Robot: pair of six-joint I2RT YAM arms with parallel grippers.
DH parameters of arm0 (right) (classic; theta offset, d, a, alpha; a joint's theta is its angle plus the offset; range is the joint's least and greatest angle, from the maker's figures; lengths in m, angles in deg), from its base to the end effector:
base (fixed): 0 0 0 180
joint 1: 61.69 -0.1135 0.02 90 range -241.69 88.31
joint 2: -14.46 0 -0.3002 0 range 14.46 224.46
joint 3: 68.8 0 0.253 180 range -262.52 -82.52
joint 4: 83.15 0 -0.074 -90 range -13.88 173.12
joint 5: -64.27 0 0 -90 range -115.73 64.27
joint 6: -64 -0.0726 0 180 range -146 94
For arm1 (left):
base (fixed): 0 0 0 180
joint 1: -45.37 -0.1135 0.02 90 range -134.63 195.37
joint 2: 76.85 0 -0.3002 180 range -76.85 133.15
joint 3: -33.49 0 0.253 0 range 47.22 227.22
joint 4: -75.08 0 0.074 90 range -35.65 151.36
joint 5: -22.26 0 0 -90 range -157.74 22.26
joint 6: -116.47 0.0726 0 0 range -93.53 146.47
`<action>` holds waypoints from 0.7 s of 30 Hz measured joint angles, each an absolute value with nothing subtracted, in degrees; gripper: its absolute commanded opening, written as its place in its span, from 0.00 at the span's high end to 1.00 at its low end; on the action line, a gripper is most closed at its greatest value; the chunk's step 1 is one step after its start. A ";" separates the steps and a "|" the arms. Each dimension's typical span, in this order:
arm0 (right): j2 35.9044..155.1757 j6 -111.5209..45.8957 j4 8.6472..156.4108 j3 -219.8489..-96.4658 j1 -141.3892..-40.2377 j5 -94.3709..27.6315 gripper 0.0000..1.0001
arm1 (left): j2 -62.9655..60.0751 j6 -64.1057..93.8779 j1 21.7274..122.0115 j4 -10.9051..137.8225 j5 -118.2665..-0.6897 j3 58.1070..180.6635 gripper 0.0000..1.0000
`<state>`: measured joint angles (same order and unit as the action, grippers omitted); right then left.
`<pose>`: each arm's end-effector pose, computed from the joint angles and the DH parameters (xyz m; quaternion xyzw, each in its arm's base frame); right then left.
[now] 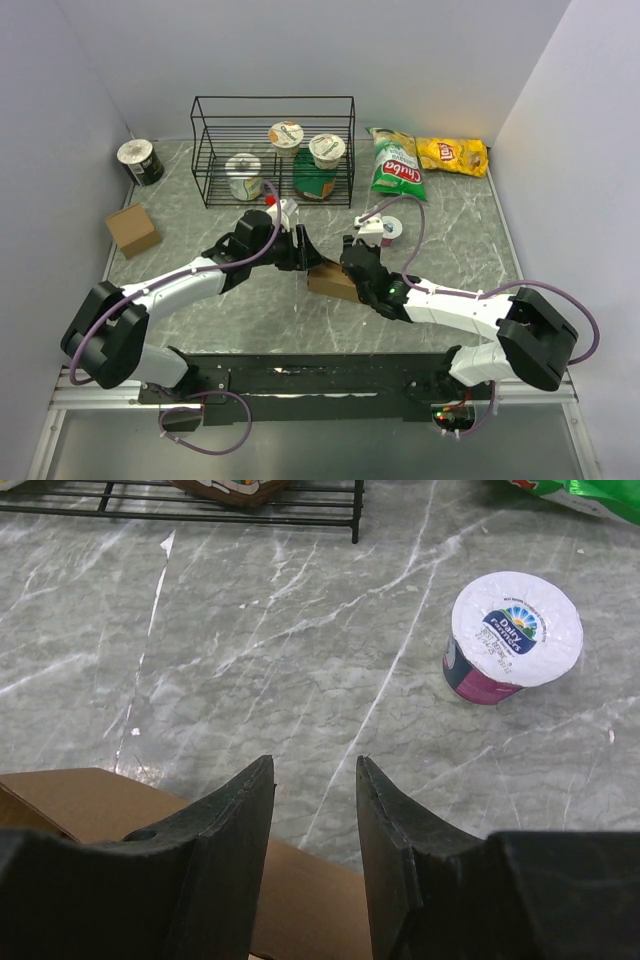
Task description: Fold the paper box
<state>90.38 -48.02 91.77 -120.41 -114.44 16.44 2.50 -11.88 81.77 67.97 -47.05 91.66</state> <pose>0.2137 0.2005 0.2378 -0.0384 0.8249 0.0391 0.5627 0.2467 -0.2137 0.2499 0.0777 0.8460 -0.4288 0.3074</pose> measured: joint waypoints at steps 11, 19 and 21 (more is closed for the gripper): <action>91.32 -47.82 92.47 -120.41 -114.44 16.68 0.54 | 2.92 -13.46 81.29 68.71 -46.68 91.33 0.45; 92.39 -47.60 91.11 -120.41 -114.46 16.16 0.54 | 3.51 -14.66 81.29 69.69 -46.59 90.50 0.39; 92.41 -47.60 91.03 -120.41 -114.46 16.01 0.54 | 3.51 -14.59 81.31 69.69 -46.66 90.50 0.29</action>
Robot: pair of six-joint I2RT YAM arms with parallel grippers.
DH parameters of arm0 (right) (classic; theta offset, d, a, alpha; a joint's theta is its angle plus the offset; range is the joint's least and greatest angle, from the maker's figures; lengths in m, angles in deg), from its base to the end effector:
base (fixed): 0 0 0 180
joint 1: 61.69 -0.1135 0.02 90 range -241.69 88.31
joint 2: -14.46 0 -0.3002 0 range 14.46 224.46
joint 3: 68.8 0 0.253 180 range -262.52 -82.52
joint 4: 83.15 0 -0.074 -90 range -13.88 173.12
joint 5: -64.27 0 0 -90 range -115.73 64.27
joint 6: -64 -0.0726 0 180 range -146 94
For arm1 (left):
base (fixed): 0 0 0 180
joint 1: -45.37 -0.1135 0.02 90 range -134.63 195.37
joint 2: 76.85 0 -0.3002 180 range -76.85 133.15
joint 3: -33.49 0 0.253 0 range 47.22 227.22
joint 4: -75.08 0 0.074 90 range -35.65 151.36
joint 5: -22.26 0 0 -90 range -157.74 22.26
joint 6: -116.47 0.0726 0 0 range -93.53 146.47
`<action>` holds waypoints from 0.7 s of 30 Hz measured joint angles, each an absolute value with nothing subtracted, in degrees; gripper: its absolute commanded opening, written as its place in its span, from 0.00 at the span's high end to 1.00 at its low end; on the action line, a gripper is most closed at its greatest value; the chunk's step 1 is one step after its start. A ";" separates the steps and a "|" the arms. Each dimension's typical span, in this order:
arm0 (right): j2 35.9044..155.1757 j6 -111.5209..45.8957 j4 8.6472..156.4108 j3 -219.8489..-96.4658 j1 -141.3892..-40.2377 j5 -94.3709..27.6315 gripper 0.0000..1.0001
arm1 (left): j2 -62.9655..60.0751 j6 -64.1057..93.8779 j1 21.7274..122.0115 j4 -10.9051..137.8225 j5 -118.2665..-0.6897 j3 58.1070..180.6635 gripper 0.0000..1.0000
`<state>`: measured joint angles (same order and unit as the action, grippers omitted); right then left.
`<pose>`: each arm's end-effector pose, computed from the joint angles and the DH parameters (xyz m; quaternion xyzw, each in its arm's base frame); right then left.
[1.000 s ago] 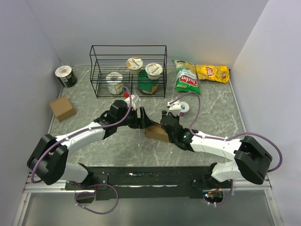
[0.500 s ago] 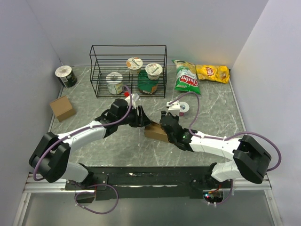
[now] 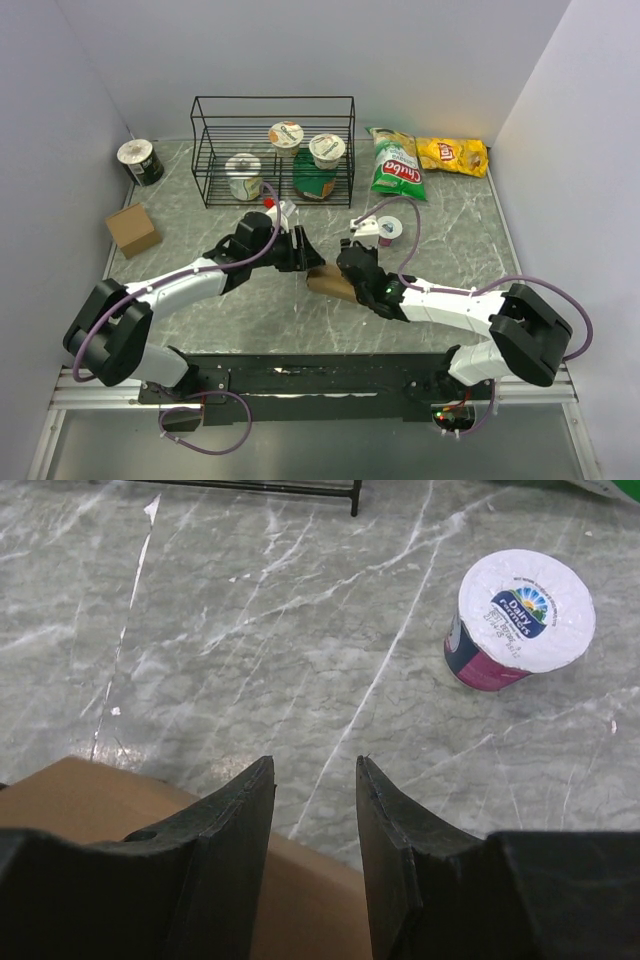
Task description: Fold the paper box
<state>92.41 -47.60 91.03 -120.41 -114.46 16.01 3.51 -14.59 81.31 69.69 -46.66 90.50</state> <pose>0.2155 0.2037 0.2266 -0.0538 0.8341 0.0247 0.5485 0.2488 -0.2127 0.2410 0.0553 0.8493 -0.4350 0.2940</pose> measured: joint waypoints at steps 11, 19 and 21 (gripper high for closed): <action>93.42 -47.17 87.62 -118.99 -114.96 14.89 0.54 | 0.34 -12.17 81.58 69.17 -51.88 90.53 0.19; 90.90 -42.62 87.00 -118.12 -114.94 7.72 0.11 | -0.34 -8.82 81.20 72.58 -51.84 85.43 0.04; 87.47 -39.52 87.40 -116.72 -114.94 1.65 0.08 | -1.04 -8.36 80.35 72.93 -50.83 83.60 0.04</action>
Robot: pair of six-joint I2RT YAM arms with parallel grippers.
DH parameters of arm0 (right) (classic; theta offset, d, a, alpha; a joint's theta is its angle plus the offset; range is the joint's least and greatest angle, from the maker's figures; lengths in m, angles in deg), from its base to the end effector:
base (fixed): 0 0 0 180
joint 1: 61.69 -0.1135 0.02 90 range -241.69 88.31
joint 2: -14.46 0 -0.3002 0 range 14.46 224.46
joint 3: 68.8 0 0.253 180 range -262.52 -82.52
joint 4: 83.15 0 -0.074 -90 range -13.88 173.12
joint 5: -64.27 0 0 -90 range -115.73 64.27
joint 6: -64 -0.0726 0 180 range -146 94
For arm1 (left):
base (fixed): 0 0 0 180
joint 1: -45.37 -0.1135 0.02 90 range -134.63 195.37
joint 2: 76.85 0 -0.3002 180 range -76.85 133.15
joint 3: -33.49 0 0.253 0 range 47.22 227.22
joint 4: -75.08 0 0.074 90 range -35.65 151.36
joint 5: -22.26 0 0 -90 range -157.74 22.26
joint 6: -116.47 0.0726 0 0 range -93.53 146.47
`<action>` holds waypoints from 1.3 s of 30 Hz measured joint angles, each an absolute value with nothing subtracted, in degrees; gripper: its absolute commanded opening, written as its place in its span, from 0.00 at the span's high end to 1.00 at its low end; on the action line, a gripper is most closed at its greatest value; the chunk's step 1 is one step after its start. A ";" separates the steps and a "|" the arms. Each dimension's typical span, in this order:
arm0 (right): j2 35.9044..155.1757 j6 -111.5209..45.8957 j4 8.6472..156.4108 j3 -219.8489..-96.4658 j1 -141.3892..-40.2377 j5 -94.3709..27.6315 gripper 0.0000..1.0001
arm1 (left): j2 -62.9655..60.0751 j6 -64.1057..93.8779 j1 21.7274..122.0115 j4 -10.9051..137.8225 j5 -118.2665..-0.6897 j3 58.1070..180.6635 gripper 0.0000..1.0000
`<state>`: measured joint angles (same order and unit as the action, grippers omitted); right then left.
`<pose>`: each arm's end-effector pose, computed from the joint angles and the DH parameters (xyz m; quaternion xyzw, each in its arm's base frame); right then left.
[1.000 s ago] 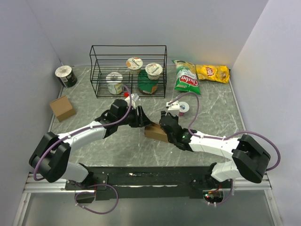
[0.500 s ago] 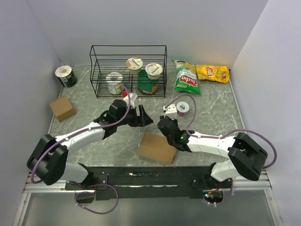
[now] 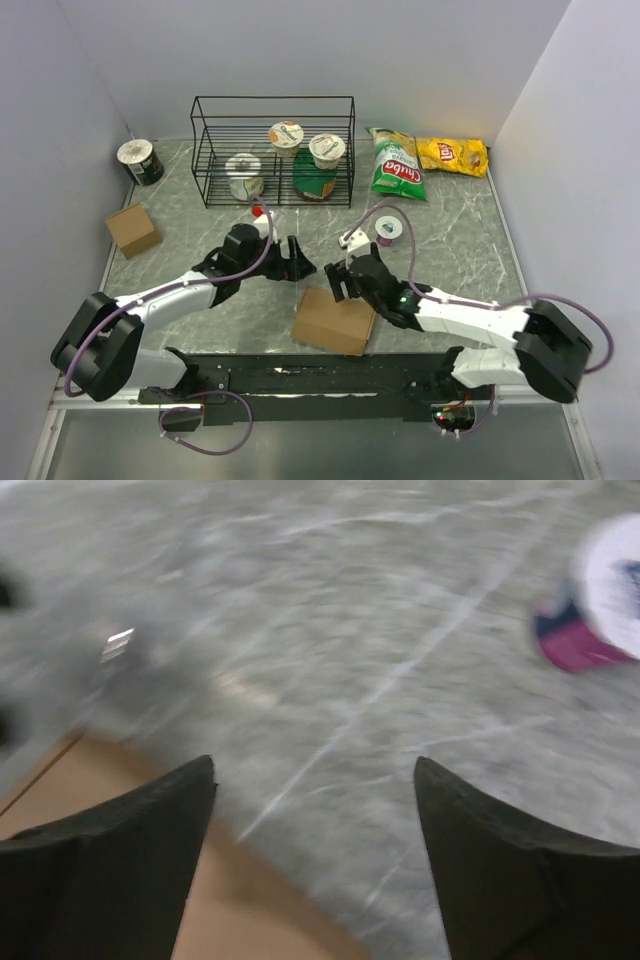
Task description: Fold the paper box
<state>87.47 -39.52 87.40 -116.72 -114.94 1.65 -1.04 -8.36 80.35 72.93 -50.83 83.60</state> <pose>0.1916 0.2007 0.2148 -0.1887 0.8463 0.0738 0.4928 0.2347 -0.1900 0.2278 0.0770 0.8471 -0.3954 0.3466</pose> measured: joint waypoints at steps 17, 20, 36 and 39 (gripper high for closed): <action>82.45 -34.49 72.19 -119.49 -113.50 -24.73 0.28 | -5.17 -3.16 74.71 83.11 -40.28 71.97 0.02; 83.25 -34.58 71.62 -120.08 -108.17 -28.08 0.37 | -3.86 -3.18 74.69 83.83 -39.47 71.97 0.03; 89.59 -28.78 72.64 -122.64 -100.25 -42.50 0.55 | -2.92 -3.12 74.69 85.61 -37.92 71.97 0.03; 91.49 -28.41 72.82 -122.64 -99.82 -43.92 0.60 | -2.35 -3.03 74.69 85.58 -37.46 71.99 0.03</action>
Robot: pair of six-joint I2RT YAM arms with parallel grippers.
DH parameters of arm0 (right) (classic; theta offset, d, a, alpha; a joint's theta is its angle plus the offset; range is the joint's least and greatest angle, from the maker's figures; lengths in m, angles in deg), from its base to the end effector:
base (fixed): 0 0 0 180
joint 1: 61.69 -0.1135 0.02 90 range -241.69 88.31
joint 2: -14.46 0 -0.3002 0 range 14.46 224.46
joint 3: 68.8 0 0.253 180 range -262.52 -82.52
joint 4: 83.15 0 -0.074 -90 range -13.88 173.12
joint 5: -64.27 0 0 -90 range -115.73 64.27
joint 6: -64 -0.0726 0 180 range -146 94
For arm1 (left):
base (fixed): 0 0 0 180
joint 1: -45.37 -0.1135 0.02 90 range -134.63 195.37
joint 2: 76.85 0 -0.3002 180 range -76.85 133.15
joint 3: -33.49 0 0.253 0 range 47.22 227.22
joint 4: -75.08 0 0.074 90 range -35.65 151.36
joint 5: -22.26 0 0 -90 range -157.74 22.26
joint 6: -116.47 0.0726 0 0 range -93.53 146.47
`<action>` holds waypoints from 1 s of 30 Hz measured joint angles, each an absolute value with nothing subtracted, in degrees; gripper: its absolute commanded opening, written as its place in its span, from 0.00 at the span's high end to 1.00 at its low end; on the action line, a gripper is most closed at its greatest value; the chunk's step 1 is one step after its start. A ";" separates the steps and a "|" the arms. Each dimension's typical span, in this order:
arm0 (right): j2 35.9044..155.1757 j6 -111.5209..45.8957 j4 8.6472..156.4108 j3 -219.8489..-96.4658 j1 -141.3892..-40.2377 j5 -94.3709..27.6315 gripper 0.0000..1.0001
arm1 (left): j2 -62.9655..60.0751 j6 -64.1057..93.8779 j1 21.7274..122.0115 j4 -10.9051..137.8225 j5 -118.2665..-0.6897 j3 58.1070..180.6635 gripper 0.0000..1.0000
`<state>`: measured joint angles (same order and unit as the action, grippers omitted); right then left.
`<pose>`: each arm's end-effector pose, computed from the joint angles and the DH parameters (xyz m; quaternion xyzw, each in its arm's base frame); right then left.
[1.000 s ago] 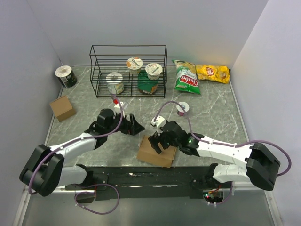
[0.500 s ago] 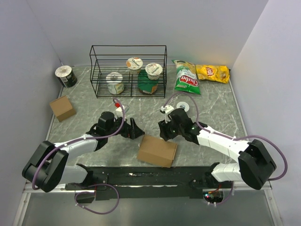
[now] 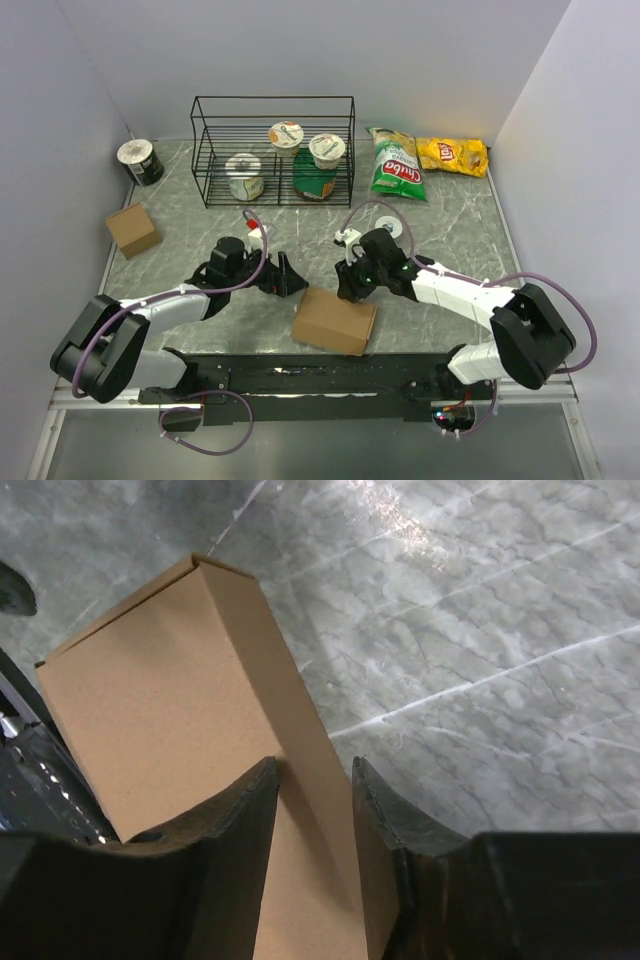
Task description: Fold the paper box
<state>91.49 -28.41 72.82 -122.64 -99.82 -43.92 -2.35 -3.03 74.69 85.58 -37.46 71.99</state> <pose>0.2081 0.1921 0.2015 -0.3368 0.8574 0.2628 0.2868 0.2156 -0.1631 0.1952 0.1381 0.8166 -0.4454 0.3402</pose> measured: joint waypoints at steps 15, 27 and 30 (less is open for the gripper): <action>100.61 -29.31 73.32 -126.93 -95.42 -46.09 0.68 | -1.91 -1.65 74.69 87.33 -35.16 72.41 0.04; 103.19 -29.79 70.66 -128.72 -93.15 -44.71 0.42 | 0.90 -5.74 74.69 93.78 -36.08 72.45 0.04; 101.55 -29.13 71.16 -127.80 -92.73 -46.07 0.20 | 1.32 -6.81 74.36 95.44 -36.10 72.45 0.04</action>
